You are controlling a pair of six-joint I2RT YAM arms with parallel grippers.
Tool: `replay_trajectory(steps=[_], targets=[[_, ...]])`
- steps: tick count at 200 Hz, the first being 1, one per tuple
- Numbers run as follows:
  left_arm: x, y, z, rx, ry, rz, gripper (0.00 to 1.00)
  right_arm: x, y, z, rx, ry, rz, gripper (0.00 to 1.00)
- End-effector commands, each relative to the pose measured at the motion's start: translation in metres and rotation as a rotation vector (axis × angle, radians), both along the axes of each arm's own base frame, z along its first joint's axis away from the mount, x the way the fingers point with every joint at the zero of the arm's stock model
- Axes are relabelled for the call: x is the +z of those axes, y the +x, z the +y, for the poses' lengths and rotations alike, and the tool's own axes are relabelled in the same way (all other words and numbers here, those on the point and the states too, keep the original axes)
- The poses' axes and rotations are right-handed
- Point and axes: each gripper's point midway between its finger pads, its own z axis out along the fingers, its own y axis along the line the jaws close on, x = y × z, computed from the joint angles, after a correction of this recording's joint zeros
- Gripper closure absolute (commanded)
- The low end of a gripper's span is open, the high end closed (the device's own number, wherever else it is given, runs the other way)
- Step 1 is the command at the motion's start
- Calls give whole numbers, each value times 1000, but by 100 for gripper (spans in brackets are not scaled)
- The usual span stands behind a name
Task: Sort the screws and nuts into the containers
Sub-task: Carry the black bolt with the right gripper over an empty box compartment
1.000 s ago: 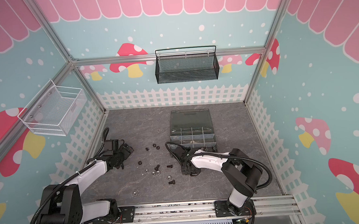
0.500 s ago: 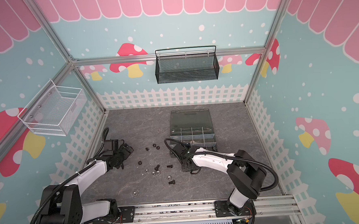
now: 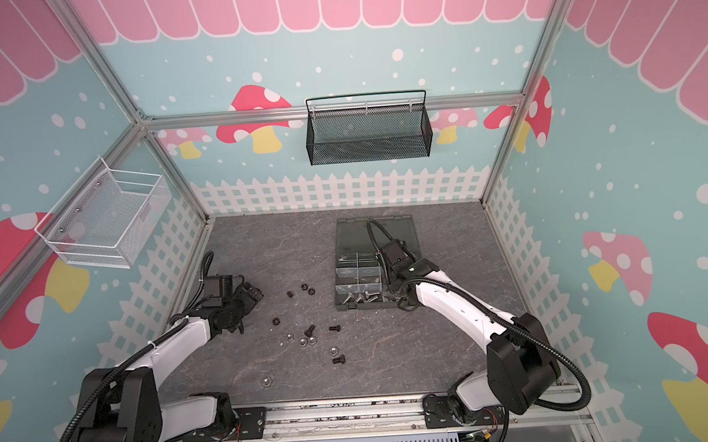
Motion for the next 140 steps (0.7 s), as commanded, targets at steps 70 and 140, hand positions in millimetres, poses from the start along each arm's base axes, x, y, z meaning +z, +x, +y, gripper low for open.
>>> replay_trajectory(steps=[70, 140], targets=[[12, 3, -1, -5, -13, -46, 0, 1, 62, -35, -12, -14, -66, 79], [14, 1, -1, -8, -10, -52, 0, -27, 82, -47, -12, -15, -16, 79]])
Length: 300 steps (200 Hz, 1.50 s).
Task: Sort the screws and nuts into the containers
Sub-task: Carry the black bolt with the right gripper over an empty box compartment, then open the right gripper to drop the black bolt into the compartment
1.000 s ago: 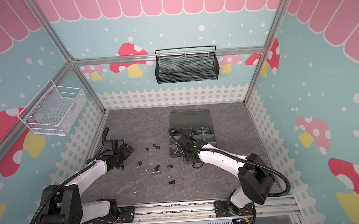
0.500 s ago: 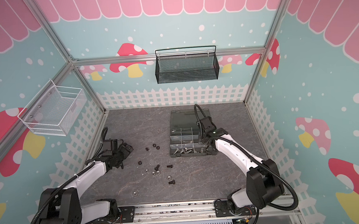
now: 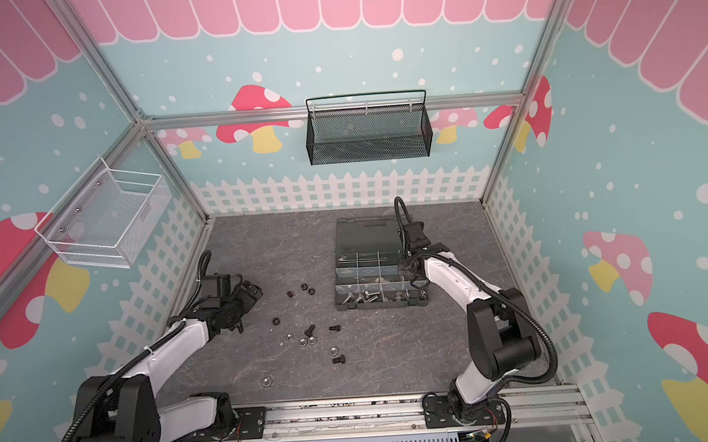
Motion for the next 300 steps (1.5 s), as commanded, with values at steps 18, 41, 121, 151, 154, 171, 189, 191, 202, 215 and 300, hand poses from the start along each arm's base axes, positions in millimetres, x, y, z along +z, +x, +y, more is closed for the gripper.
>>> replay_trajectory(steps=[18, 41, 121, 151, 154, 171, 189, 191, 202, 215, 300], targets=[[4, -1, 3, 5, 7, -19, 0, -8, 13, -2, 14, 0, 5, 79], [5, -1, 3, 6, 9, -21, 0, -17, 10, -3, 13, 4, 28, 78], [13, -1, 2, 5, -3, -42, 0, -44, 10, -3, 26, -5, 80, 74], [16, -6, 5, 14, 13, -50, 0, -53, 10, -2, 29, -3, 102, 70], [17, -7, 5, 14, 14, -50, 0, -55, 9, -2, 31, -1, 106, 69], [18, -8, 7, 17, 24, -51, 0, -56, 9, -1, 34, 3, 109, 66], [20, -9, 8, 19, 31, -51, 0, -52, 10, 0, 37, 8, 102, 62], [20, -9, 8, 19, 32, -51, 0, -51, 10, 0, 37, 8, 98, 62], [23, -8, 8, 17, 34, -60, 0, -49, 11, 1, 40, 10, 94, 60], [27, -7, 9, 14, 39, -76, 0, -45, 11, 1, 44, 10, 87, 59], [66, -13, 11, 29, 39, -256, 0, 18, -8, 10, 81, -4, -25, 56]])
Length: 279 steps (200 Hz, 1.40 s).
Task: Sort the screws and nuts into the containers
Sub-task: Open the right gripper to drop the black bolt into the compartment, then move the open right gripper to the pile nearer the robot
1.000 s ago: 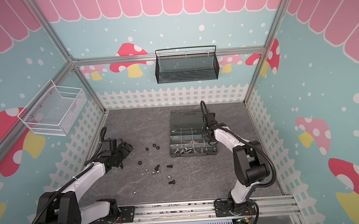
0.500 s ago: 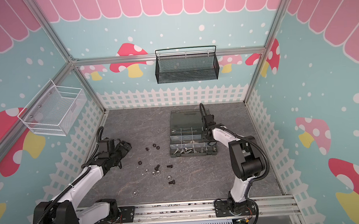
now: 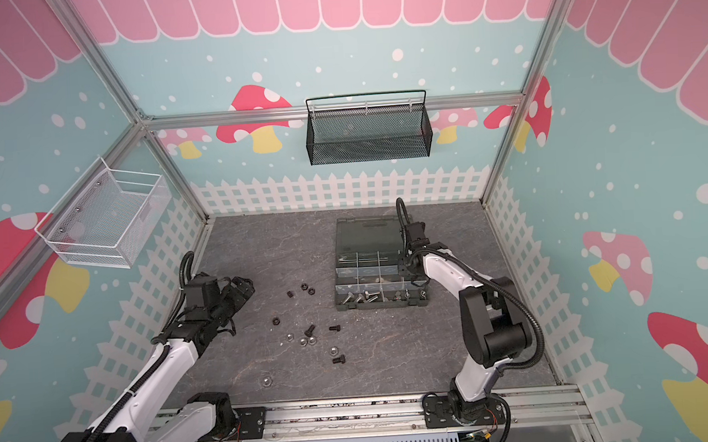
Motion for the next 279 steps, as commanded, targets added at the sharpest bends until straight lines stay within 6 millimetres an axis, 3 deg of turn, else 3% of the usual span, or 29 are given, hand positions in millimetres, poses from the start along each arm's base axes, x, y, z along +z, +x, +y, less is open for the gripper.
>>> replay_trajectory(steps=[1, 44, 97, 132, 188, 279], targets=[[6, -3, 5, 26, -11, -52, 0, 27, -15, 7, 27, -21, -38, 56], [29, -10, 6, 52, -44, -176, 0, 42, -59, 57, 131, -15, -48, 56], [27, -20, 10, 65, -26, -156, 0, 18, -139, 137, 362, 18, 59, 55], [22, -22, 10, 68, -30, -134, 0, 5, -190, 176, 543, -15, 84, 51], [15, -26, 5, 41, -40, -96, 0, -29, -247, 201, 741, -114, 166, 46], [5, -32, 0, 20, -59, -78, 0, -59, -267, 214, 823, -167, 211, 41]])
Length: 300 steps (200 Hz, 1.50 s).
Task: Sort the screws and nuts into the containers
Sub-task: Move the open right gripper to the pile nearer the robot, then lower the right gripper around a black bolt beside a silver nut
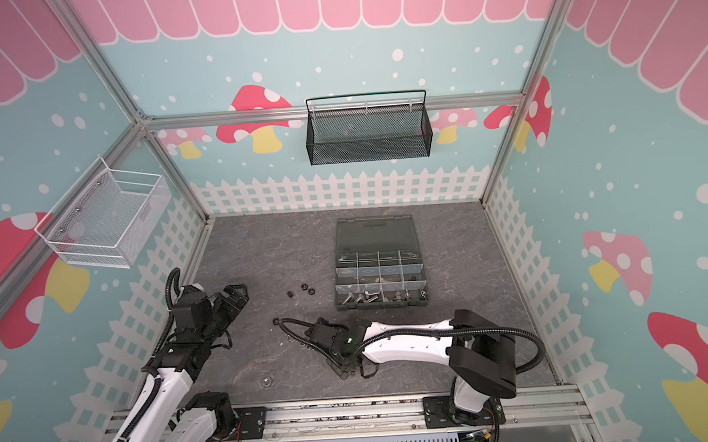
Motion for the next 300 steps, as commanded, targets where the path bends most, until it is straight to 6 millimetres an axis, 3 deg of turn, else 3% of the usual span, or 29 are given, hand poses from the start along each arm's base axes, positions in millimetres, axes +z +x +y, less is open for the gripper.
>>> replay_trajectory(steps=[1, 175, 252, 300], targets=[[-8, -5, 1, 7, -13, 16, 0, -9, -4, -2, 14, -20, 5, 41], [-14, 0, 1, 8, -9, 23, 0, -29, 24, 0, -43, -59, -22, 40], [-16, 3, 1, 4, -4, 28, 0, -29, 43, -3, -138, -22, 13, 45], [-19, 2, 2, 4, 2, 40, 0, -28, 43, -2, -170, 7, 58, 46]])
